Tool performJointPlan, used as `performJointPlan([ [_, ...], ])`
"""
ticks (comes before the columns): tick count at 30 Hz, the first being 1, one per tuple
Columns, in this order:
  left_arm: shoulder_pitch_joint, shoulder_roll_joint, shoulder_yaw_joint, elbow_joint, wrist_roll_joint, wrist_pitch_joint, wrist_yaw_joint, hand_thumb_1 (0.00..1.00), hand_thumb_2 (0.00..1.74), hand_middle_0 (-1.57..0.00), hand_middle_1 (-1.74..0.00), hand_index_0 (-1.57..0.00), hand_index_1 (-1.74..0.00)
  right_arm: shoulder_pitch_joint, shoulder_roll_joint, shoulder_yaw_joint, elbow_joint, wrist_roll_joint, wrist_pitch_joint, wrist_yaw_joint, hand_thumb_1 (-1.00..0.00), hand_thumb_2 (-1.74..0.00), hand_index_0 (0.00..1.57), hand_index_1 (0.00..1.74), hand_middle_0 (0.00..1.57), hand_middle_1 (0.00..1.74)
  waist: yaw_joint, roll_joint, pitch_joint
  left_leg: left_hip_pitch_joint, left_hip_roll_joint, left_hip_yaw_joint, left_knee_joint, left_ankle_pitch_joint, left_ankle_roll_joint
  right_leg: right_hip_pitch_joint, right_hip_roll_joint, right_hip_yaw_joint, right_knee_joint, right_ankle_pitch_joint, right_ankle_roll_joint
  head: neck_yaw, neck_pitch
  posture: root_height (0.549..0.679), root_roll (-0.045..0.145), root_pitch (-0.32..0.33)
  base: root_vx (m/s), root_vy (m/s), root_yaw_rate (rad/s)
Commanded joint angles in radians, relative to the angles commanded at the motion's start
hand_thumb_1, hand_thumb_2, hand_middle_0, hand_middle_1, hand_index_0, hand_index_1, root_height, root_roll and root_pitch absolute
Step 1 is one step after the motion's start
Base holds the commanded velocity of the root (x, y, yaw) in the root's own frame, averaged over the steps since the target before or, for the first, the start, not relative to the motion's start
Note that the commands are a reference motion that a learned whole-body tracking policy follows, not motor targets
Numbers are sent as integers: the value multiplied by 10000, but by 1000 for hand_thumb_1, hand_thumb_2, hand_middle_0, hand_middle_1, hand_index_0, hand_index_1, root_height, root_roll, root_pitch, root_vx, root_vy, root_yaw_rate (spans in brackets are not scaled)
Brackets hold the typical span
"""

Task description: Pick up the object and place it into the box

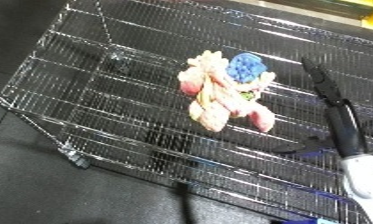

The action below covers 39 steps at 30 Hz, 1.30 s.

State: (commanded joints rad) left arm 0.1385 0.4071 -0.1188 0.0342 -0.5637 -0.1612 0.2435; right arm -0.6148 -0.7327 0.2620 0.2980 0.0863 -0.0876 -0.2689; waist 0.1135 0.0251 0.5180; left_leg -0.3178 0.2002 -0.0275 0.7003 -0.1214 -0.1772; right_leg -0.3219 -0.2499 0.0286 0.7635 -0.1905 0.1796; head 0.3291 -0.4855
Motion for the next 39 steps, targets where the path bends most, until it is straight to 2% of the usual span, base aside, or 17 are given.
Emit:
performJointPlan([
  [5,11,207,-301,-56,-140,-82,-24,1000,1740,-1570,-1740,-1570,-1740,-1659,-392,864,1518,244,122,-17,0,0,0,0,0,0,249,127,20,-540,-65,-119,216,25,2,-500,-39,7,164,98,-5,513,616,613,18,-177,-28,13,53],
  [11,-96,328,-463,-46,-311,-193,11,1000,1740,-1570,-1740,-1570,-1740,-3128,-352,1554,3021,695,375,-95,0,0,0,0,0,0,386,274,20,-1271,-149,-243,430,89,19,-1198,-51,19,362,200,-17,1000,1296,609,14,-135,-23,8,66],
  [19,-159,404,-759,-112,-471,-373,79,1000,1740,-1570,-1740,-1570,-1740,-4513,-134,2369,4868,513,697,-111,0,0,0,0,0,0,624,510,20,-2141,-225,-410,774,129,25,-2007,-37,26,661,276,-65,1594,2041,603,10,-88,-6,7,47],
  [27,-117,446,-972,-282,-580,-491,76,1000,1740,-1570,-1740,-1570,-1740,-5417,390,3158,6753,54,713,142,0,0,0,0,0,0,813,726,20,-2798,-309,-562,1074,133,29,-2617,-36,16,936,308,-91,2072,2312,598,7,-57,2,8,36],
  [31,-82,431,-1064,-314,-657,-535,43,1000,1740,-1570,-1740,-1570,-1740,-5669,619,3504,7418,-217,759,318,0,0,0,0,0,0,902,807,20,-3048,-335,-620,1185,130,27,-2851,-36,10,1038,331,-101,2181,2194,595,5,-44,3,6,22],
  [39,-54,350,-1089,-319,-697,-567,70,1000,1740,-1570,-1740,-1570,-1740,-5667,1058,3736,7861,-432,895,629,0,0,0,0,0,0,951,875,20,-3122,-287,-652,1194,111,25,-2877,-63,-20,1076,270,-112,2122,2154,595,2,-39,7,7,13],
])
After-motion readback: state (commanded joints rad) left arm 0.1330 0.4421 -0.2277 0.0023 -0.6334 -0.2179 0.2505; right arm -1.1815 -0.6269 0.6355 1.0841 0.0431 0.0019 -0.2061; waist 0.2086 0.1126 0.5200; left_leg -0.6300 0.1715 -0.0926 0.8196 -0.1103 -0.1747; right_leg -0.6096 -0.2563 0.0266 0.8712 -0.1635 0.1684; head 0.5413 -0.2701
